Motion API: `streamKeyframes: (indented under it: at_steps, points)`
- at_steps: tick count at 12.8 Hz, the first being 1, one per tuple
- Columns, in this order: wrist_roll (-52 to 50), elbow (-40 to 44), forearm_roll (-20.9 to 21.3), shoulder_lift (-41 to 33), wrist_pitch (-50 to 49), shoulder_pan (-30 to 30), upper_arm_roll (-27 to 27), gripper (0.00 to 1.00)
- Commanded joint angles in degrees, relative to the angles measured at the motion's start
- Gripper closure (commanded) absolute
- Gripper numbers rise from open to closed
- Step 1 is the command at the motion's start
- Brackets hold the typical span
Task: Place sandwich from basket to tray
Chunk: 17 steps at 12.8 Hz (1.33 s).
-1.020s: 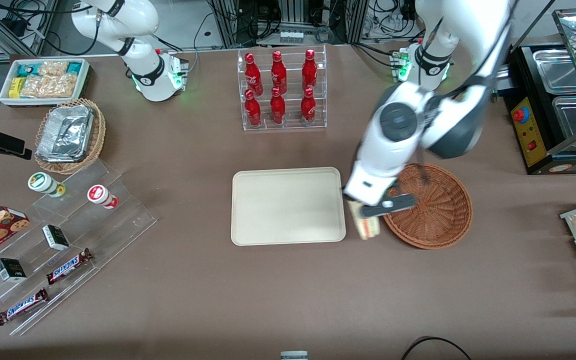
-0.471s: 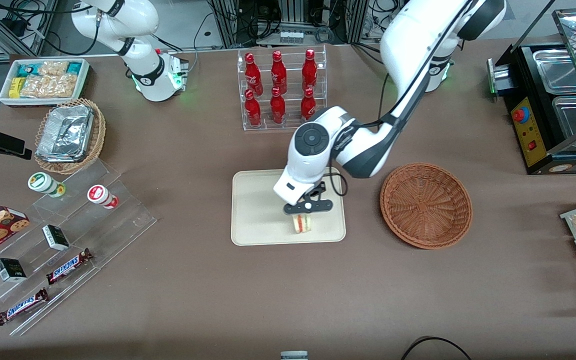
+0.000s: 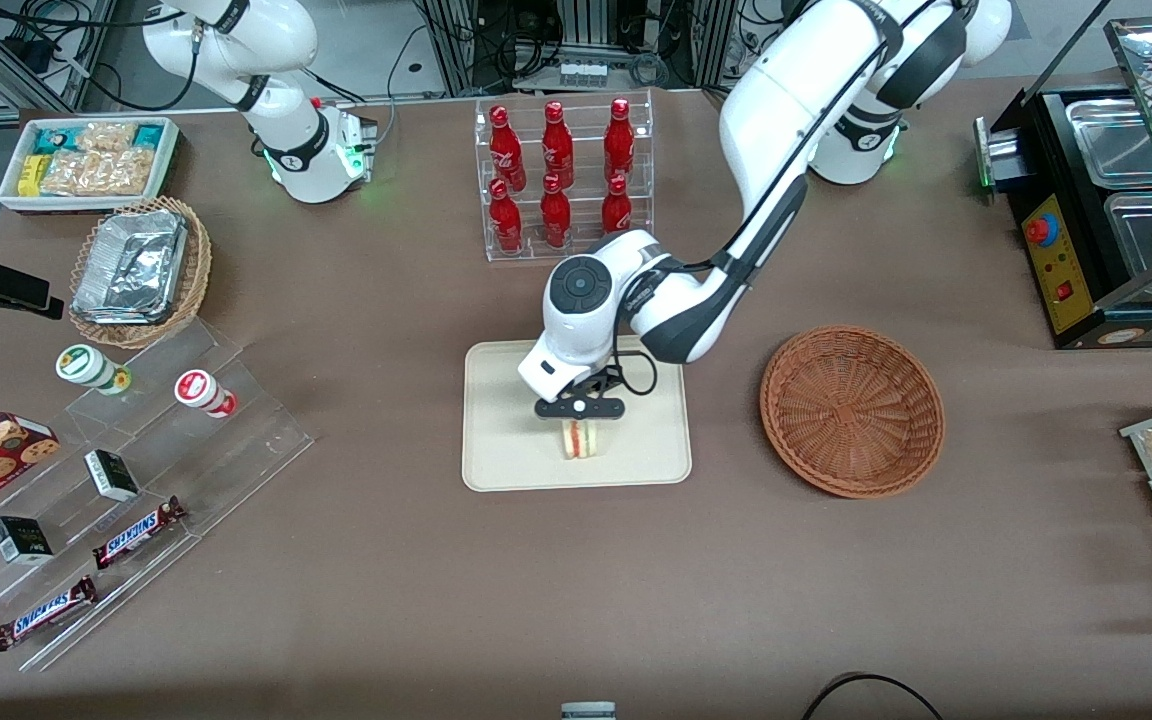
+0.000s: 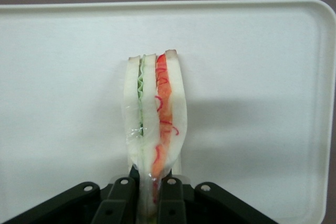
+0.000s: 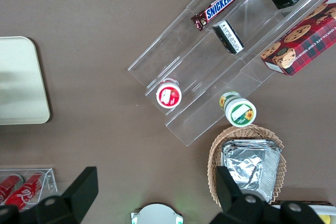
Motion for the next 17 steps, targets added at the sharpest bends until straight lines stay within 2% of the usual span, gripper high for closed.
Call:
streamKeyframes:
  at_steps: [1, 2, 3, 7, 10, 17]
  points:
    - [-2.1, 1.5, 1.4, 0.8, 0.5, -1.8, 0.9, 1.00]
    - [-2.5, 1.4, 1.5, 0.8, 0.4, -1.8, 0.9, 0.57]
    - [-2.2, 1.5, 1.5, 0.8, 0.3, -1.8, 1.1, 0.01]
    - [-2.6, 1.8, 1.4, -2.6, -2.8, -1.4, 1.2, 0.00]
    - [-3.8, 1.8, 0.6, -10.6, -10.6, -1.1, 1.2, 0.00]
    - [0.2, 1.3, 0.2, -25.3, -28.0, 11.7, 1.0, 0.00]
